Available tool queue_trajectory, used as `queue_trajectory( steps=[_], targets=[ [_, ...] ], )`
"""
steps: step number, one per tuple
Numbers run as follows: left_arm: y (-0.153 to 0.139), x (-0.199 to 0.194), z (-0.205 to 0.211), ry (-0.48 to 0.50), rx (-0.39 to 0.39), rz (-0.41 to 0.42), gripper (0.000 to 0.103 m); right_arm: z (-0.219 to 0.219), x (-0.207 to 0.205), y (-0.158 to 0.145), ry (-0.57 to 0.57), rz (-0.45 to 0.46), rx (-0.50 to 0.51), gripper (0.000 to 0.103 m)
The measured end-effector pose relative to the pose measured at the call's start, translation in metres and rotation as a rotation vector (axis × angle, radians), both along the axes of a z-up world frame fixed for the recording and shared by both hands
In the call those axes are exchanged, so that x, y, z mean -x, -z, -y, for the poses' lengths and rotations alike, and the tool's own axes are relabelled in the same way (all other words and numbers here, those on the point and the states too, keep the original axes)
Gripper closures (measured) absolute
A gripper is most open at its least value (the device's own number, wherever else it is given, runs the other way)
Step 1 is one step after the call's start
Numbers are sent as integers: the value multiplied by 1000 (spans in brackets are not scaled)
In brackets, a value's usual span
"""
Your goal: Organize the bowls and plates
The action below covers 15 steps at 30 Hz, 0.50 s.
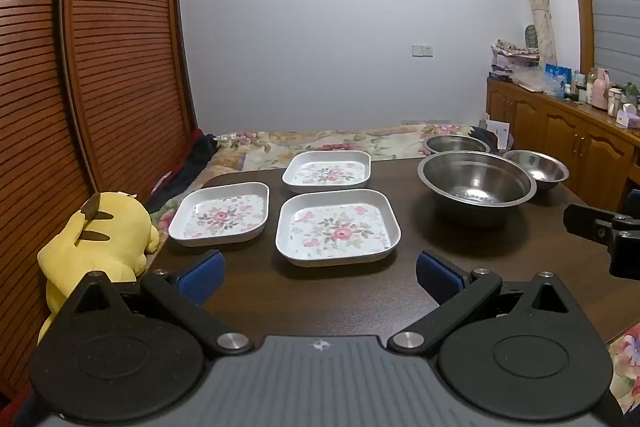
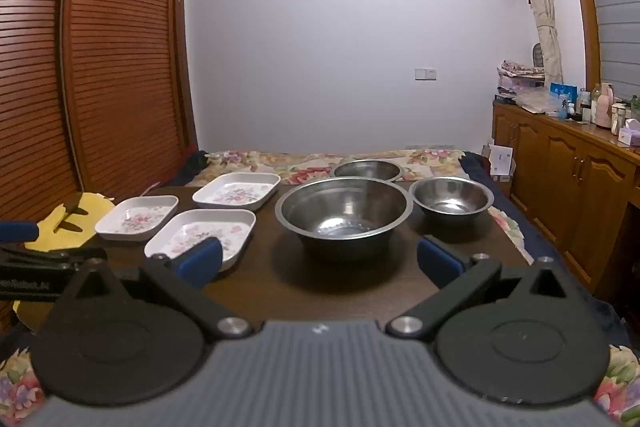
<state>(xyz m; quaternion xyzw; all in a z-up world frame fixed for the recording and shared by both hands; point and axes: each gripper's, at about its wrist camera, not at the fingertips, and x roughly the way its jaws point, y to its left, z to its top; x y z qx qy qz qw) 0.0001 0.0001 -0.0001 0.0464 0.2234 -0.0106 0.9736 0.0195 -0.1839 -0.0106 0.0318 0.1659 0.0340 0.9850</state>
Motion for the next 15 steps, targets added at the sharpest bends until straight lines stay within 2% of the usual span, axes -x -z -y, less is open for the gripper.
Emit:
queue_trajectory(
  steps=[10, 15],
  targets=[
    [2, -2, -1, -1, -7, 4, 0, 7, -1, 1, 1, 7, -9, 0],
    [-7, 2, 2, -2, -8, 8, 0, 9, 3, -1, 3, 11, -10, 0]
  ],
)
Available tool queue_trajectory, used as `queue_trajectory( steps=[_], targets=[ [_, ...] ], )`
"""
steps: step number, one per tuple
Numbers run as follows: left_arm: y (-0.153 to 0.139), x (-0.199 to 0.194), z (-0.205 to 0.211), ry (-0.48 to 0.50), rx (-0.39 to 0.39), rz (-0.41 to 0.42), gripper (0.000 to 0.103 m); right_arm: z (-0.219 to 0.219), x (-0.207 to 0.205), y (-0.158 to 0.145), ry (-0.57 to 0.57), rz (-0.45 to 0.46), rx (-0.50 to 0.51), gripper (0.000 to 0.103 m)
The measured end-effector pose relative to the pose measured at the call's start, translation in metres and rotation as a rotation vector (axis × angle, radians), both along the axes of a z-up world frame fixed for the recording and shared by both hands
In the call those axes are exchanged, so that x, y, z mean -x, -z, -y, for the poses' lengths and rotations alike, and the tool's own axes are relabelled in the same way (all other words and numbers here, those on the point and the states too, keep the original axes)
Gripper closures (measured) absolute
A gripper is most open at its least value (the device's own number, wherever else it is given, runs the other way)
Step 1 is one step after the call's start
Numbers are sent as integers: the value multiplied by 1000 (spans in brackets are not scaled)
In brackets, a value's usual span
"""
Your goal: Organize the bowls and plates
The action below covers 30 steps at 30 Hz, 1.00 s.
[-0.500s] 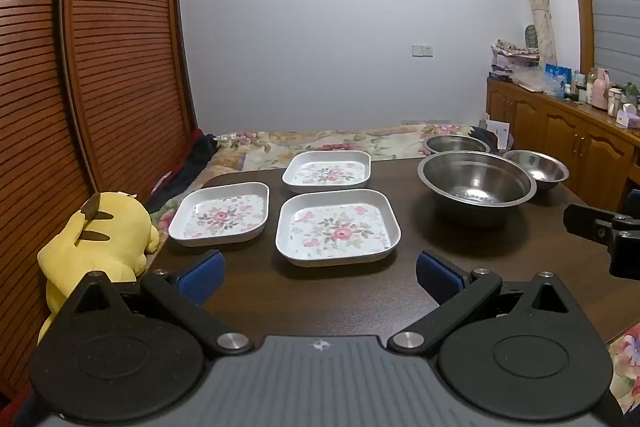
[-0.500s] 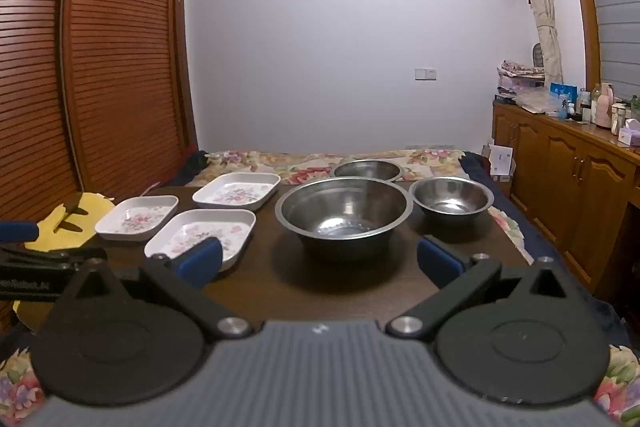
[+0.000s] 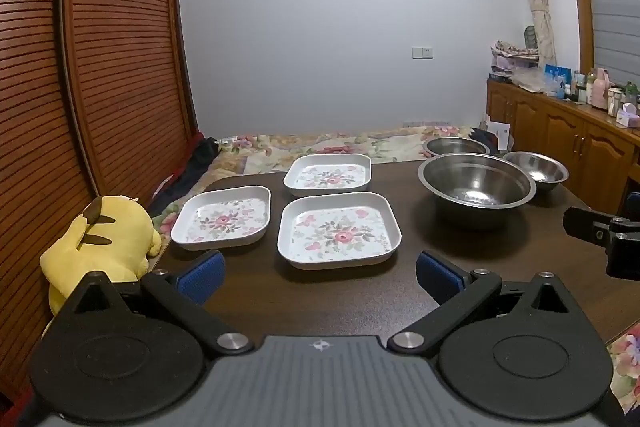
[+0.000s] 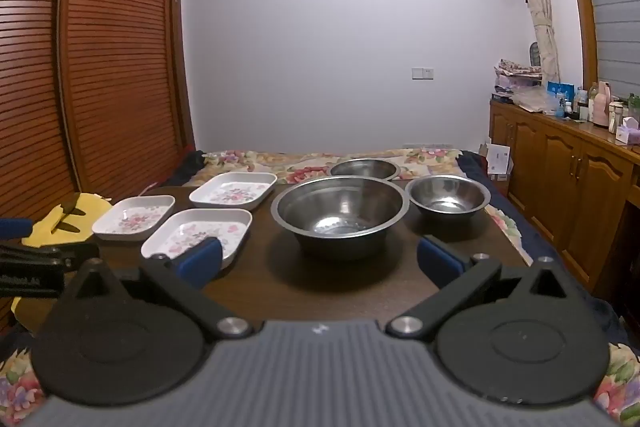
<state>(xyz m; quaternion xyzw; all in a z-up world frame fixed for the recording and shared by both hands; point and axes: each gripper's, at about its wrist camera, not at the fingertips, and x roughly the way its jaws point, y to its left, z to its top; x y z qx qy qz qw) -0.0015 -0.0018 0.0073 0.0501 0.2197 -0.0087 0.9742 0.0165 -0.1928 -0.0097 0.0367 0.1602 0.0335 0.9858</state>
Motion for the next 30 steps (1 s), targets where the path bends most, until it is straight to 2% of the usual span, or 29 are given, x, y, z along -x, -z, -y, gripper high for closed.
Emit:
queue_trajectory(
  steps=[30],
  targets=[
    [3, -1, -1, 1, -2, 7, 0, -6, -1, 3, 8, 4, -1, 0]
  ],
)
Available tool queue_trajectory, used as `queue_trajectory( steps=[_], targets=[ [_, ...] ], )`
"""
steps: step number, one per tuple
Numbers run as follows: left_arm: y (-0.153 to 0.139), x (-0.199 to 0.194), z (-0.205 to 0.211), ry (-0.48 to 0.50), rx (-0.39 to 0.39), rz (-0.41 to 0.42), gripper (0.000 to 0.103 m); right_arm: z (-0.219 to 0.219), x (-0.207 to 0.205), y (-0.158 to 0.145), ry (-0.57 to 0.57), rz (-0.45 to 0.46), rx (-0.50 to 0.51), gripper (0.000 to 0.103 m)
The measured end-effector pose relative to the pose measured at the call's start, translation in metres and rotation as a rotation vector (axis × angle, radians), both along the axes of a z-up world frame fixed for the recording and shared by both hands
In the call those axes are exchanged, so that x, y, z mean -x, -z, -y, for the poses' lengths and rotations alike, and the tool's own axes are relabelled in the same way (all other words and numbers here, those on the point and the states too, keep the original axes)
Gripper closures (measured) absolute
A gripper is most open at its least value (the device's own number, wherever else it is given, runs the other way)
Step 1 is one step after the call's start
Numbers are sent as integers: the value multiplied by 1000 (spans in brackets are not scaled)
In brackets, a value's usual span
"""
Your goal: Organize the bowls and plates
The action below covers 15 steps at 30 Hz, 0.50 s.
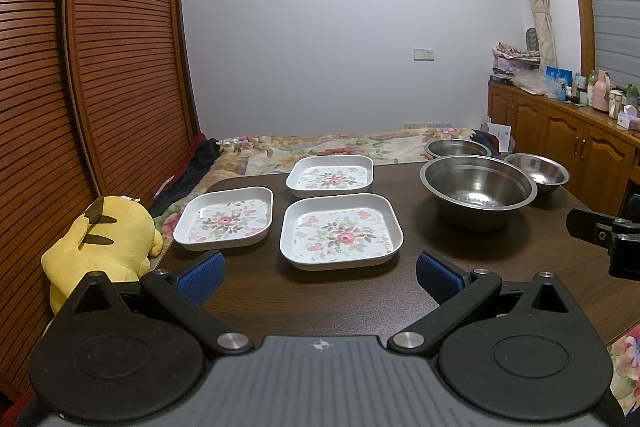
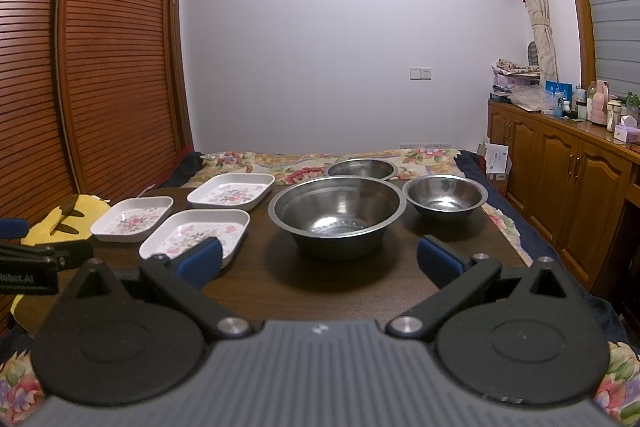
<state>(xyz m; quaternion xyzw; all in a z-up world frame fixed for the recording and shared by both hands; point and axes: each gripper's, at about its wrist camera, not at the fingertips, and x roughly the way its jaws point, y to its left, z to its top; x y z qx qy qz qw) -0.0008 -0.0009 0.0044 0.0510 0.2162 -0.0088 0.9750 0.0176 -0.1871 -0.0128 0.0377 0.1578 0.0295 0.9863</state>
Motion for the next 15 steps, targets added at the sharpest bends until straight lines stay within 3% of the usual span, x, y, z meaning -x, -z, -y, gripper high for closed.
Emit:
queue_trajectory(
  steps=[15],
  targets=[
    [2, 0, -5, -3, 17, -2, 0, 0, -1, 3, -1, 3, -2, 0]
  ],
)
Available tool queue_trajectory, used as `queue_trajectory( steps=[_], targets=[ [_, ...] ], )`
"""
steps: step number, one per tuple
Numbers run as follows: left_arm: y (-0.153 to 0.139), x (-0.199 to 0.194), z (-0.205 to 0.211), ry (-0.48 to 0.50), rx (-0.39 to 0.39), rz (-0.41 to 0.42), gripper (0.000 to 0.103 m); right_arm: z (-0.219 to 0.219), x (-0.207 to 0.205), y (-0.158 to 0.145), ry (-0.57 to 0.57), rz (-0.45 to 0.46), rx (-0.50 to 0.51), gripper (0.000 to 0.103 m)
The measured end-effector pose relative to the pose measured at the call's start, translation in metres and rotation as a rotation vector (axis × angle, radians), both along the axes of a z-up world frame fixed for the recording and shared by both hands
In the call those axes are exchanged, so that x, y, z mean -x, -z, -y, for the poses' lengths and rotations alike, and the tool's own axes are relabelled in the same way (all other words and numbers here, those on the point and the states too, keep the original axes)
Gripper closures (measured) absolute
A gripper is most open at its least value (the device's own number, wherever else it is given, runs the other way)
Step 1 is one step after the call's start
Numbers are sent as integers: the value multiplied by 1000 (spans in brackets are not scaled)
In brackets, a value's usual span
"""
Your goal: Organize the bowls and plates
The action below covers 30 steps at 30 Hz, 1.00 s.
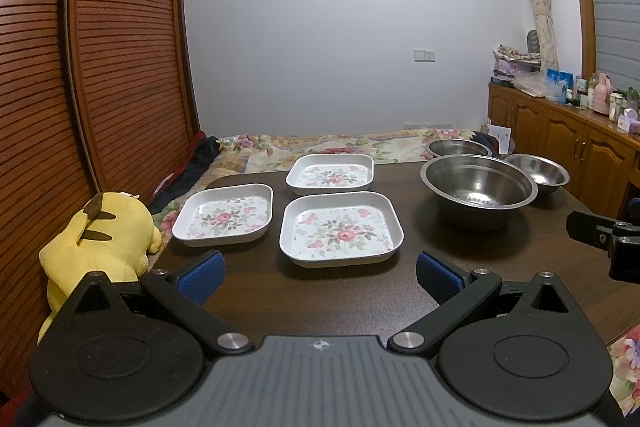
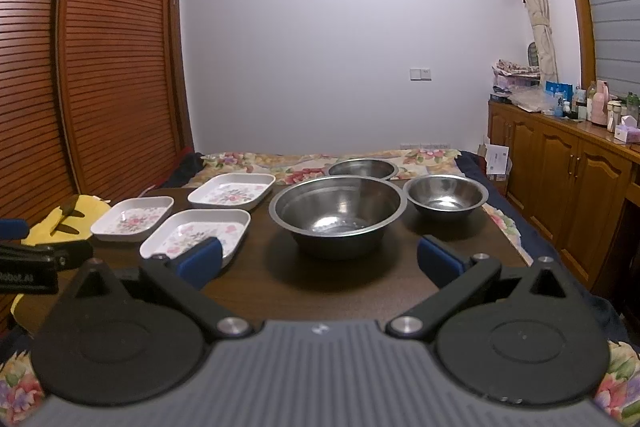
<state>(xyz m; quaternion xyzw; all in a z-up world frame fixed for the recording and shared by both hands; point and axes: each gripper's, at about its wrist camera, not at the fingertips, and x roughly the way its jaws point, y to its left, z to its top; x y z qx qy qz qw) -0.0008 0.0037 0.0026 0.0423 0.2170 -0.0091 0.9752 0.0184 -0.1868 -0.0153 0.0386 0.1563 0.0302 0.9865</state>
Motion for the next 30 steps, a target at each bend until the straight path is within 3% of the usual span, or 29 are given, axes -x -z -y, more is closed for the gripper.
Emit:
queue_trajectory(
  steps=[30],
  targets=[
    [7, 0, 2, 5, -5, -11, 0, -2, -3, 3, -2, -7, -2, 0]
  ],
)
